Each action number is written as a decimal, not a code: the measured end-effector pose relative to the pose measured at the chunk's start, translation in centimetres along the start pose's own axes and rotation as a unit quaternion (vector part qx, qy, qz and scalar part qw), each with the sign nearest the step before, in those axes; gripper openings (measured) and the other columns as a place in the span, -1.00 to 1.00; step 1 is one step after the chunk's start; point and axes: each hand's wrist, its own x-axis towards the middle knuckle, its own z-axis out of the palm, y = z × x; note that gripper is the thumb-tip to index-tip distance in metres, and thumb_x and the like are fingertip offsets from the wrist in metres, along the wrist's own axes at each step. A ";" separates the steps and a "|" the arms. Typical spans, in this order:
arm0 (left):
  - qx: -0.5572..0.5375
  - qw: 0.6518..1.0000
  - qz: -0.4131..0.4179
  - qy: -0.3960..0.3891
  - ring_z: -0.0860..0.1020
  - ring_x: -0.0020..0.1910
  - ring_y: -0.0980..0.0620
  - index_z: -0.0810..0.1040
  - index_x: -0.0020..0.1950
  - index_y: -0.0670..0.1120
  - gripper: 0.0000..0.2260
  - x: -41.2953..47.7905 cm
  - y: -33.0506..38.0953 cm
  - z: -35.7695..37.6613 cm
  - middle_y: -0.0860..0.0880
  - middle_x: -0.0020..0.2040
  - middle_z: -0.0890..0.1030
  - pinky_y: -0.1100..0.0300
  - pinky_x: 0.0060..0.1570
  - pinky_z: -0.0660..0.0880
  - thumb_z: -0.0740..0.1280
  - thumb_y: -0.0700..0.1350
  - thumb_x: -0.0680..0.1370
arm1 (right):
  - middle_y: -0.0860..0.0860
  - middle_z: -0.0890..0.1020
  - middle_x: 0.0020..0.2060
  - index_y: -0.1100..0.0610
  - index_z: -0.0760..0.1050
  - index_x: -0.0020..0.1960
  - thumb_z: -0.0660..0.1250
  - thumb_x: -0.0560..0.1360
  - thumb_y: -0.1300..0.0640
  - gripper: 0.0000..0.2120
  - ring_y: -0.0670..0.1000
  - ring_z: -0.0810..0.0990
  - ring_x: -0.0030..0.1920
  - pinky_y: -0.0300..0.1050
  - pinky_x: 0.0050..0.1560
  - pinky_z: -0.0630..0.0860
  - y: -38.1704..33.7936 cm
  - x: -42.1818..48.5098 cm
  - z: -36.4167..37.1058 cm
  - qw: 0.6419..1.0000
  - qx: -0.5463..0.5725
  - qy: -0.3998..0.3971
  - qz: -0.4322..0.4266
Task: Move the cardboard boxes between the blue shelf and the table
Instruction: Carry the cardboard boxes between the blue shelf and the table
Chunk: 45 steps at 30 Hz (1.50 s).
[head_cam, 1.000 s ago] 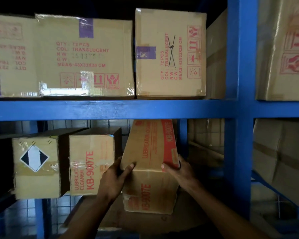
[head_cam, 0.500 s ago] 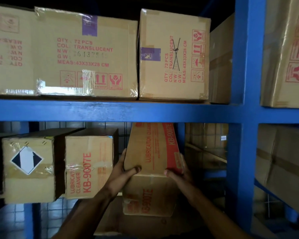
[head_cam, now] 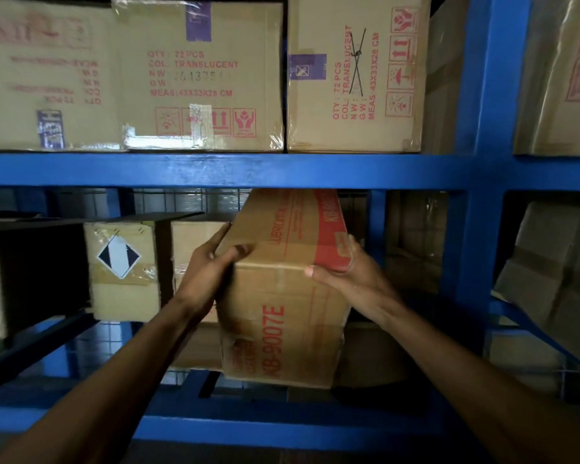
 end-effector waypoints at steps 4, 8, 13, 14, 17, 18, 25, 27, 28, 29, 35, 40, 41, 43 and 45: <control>0.012 0.999 -0.023 0.030 0.68 0.01 0.06 0.36 0.50 0.06 -0.38 -4.1 0.3 0.0 0.03 0.17 0.65 0.28 -0.15 0.58 0.44 -0.01 0.46 | -0.22 0.65 0.09 -0.12 0.40 0.31 0.54 0.14 -0.34 -0.19 -0.25 0.60 0.08 -0.19 0.13 0.53 -0.3 -2.3 0.0 1.000 -0.001 -0.017 -0.012; 0.039 0.997 -0.025 0.065 0.67 -0.01 0.10 0.33 0.52 0.06 -0.21 -8.0 0.7 0.5 0.03 0.22 0.58 0.30 -0.12 0.56 0.50 0.10 0.32 | -0.21 0.66 0.07 -0.12 0.43 0.28 0.56 0.12 -0.32 -0.21 -0.25 0.61 0.05 -0.18 0.11 0.55 0.0 -4.0 -0.1 0.999 0.011 -0.031 -0.023; 0.105 0.984 -0.003 0.143 0.64 0.02 0.21 0.35 0.51 0.07 -0.35 -12.8 2.5 0.0 0.07 0.22 0.59 0.34 -0.04 0.49 0.46 0.05 0.44 | -0.22 0.67 0.03 -0.13 0.44 0.25 0.61 0.20 -0.19 -0.31 -0.28 0.62 0.02 -0.21 0.08 0.54 -1.0 -5.6 0.4 0.992 0.061 -0.085 -0.067; 0.108 0.982 0.001 0.156 0.63 -0.01 0.26 0.34 0.51 0.04 -0.38 -13.8 3.0 0.0 0.11 0.18 0.60 0.41 -0.09 0.49 0.45 -0.02 0.48 | -0.22 0.67 0.04 -0.13 0.44 0.25 0.61 0.19 -0.20 -0.30 -0.26 0.62 0.03 -0.16 0.11 0.56 -1.3 -6.0 0.7 0.989 0.072 -0.101 -0.076; 0.126 0.969 0.010 0.212 0.62 -0.01 0.30 0.30 0.53 -0.04 -0.34 -17.5 4.4 -0.5 0.16 0.14 0.59 0.48 -0.11 0.48 0.46 -0.10 0.47 | -0.22 0.66 0.06 -0.16 0.42 0.25 0.57 0.15 -0.29 -0.27 -0.24 0.62 0.06 -0.05 0.17 0.57 -2.0 -7.3 2.4 0.976 0.110 -0.161 -0.103; 0.133 0.966 0.008 0.222 0.62 0.00 0.30 0.29 0.54 -0.05 -0.34 -18.3 4.7 -0.8 0.15 0.16 0.58 0.46 -0.08 0.49 0.46 -0.12 0.48 | -0.22 0.66 0.07 -0.17 0.41 0.26 0.56 0.15 -0.30 -0.26 -0.24 0.62 0.07 -0.05 0.17 0.57 -2.1 -7.5 2.9 0.973 0.116 -0.167 -0.109; 0.210 0.915 -0.008 0.343 0.60 0.02 0.31 0.26 0.55 0.02 -0.29 -29.2 8.7 -3.7 0.10 0.24 0.54 0.43 -0.03 0.52 0.49 -0.03 0.46 | -0.16 0.62 0.18 -0.11 0.33 0.40 0.60 0.21 -0.18 -0.17 -0.18 0.59 0.19 -0.02 0.23 0.54 -5.7 -11.2 9.9 0.905 0.231 -0.322 -0.151; 0.240 0.898 -0.024 0.369 0.59 0.15 0.22 0.28 0.53 0.08 -0.20 -32.8 10.2 -4.7 0.11 0.27 0.55 0.20 0.21 0.52 0.53 0.12 0.36 | -0.16 0.63 0.17 -0.12 0.35 0.38 0.59 0.25 -0.13 -0.23 -0.16 0.60 0.18 0.01 0.23 0.54 -6.7 -12.6 12.7 0.885 0.252 -0.359 -0.158; 0.248 0.889 -0.028 0.385 0.58 0.20 0.16 0.29 0.52 0.10 -0.17 -34.7 10.8 -5.2 0.12 0.27 0.56 0.10 0.27 0.49 0.54 0.17 0.31 | -0.16 0.64 0.16 -0.13 0.36 0.36 0.59 0.25 -0.15 -0.25 -0.16 0.61 0.17 0.01 0.23 0.54 -7.3 -13.5 14.0 0.875 0.257 -0.376 -0.161; 0.251 0.880 -0.032 0.403 0.58 0.20 0.13 0.29 0.51 0.11 -0.15 -36.4 11.4 -5.6 0.14 0.25 0.57 0.08 0.26 0.49 0.54 0.18 0.28 | -0.17 0.64 0.15 -0.13 0.37 0.34 0.57 0.24 -0.17 -0.26 -0.16 0.61 0.16 -0.01 0.21 0.55 -7.9 -14.4 15.4 0.865 0.263 -0.394 -0.164; 0.259 0.815 -0.060 0.515 0.62 0.09 0.23 0.20 0.56 0.00 -0.19 -46.7 12.3 -8.3 0.24 0.05 0.66 0.34 -0.03 0.54 0.50 -0.03 0.38 | -0.16 0.64 0.17 -0.15 0.39 0.33 0.59 0.18 -0.26 -0.21 -0.12 0.62 0.18 0.09 0.22 0.54 -11.2 -20.7 24.9 0.795 0.286 -0.506 -0.177; 0.242 0.753 -0.099 0.604 0.60 0.12 0.24 0.17 0.59 -0.01 -0.10 -55.5 12.5 -10.4 0.10 0.24 0.55 0.36 -0.02 0.53 0.51 0.04 0.33 | -0.13 0.65 0.17 -0.13 0.38 0.34 0.61 0.22 -0.17 -0.24 -0.10 0.62 0.19 0.13 0.26 0.51 -14.1 -27.1 32.4 0.726 0.291 -0.597 -0.179; 0.243 0.739 -0.106 0.620 0.60 0.13 0.23 0.17 0.59 0.00 -0.09 -57.1 12.5 -10.7 0.09 0.25 0.55 0.35 -0.01 0.54 0.53 0.06 0.32 | -0.13 0.64 0.18 -0.12 0.38 0.36 0.61 0.22 -0.18 -0.22 -0.09 0.61 0.20 0.11 0.27 0.51 -14.8 -28.4 33.7 0.710 0.292 -0.614 -0.182; 0.243 0.714 -0.123 0.645 0.59 0.18 0.18 0.18 0.59 0.01 -0.03 -60.1 12.8 -11.1 0.06 0.29 0.55 0.31 0.04 0.54 0.55 0.13 0.27 | -0.13 0.64 0.18 -0.09 0.37 0.37 0.60 0.20 -0.18 -0.19 -0.11 0.61 0.20 -0.03 0.24 0.53 -15.9 -31.0 35.8 0.682 0.298 -0.643 -0.181; 0.248 0.691 -0.131 0.666 0.60 0.18 0.15 0.17 0.59 0.01 -0.04 -62.4 13.1 -11.2 0.04 0.28 0.56 0.31 0.04 0.54 0.55 0.13 0.28 | -0.17 0.63 0.18 -0.12 0.35 0.38 0.59 0.19 -0.19 -0.17 -0.15 0.60 0.20 -0.10 0.22 0.53 -16.7 -33.3 37.1 0.658 0.304 -0.666 -0.178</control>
